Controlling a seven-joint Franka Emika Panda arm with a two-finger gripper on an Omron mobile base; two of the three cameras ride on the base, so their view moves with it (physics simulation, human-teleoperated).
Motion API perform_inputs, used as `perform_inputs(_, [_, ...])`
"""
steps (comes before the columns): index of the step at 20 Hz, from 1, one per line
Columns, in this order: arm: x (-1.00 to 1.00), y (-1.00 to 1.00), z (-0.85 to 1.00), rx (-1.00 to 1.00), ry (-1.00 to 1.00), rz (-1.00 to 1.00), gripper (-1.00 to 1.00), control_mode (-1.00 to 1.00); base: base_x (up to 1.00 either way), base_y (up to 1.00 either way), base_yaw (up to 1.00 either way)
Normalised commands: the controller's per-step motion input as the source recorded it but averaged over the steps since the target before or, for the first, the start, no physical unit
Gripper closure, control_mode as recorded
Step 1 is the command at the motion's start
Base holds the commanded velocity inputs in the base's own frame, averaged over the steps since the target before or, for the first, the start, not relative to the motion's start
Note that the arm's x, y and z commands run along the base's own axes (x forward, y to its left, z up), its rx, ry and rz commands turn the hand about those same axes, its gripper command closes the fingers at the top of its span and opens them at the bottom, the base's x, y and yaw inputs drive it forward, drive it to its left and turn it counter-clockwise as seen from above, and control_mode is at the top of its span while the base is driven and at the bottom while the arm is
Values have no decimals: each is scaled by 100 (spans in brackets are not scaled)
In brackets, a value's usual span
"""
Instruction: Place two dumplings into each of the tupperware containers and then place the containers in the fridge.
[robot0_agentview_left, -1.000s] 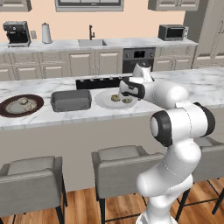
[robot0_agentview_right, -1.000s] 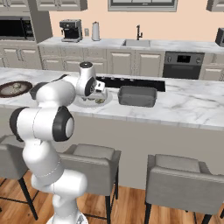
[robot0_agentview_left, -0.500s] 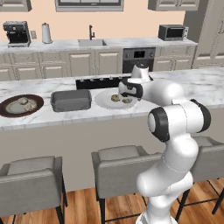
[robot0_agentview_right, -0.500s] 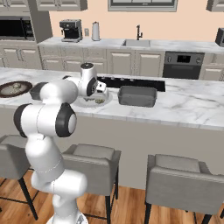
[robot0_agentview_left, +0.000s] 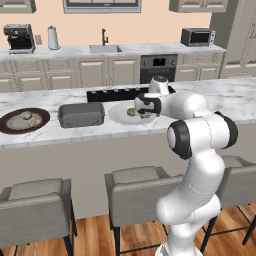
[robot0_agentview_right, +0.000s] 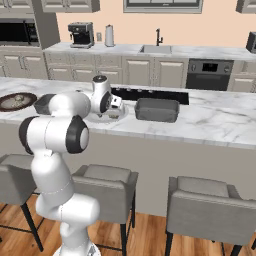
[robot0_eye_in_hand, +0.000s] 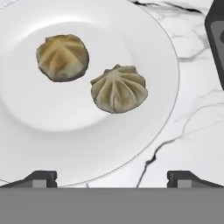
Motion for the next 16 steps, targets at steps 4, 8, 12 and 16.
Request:
perform_inputs(4, [32,-8,-1,0,-5,-1,-100,-100,0,0,0])
perform_inputs(8, [46,0,-16,0,0,-3,-100,-100,0,0,0])
perform_inputs(12, [40,0,-14,0,0,-1,-100,-100,0,0,0])
perform_inputs(16, [27,0,-7,0,6,0,-100,-100,0,0,0])
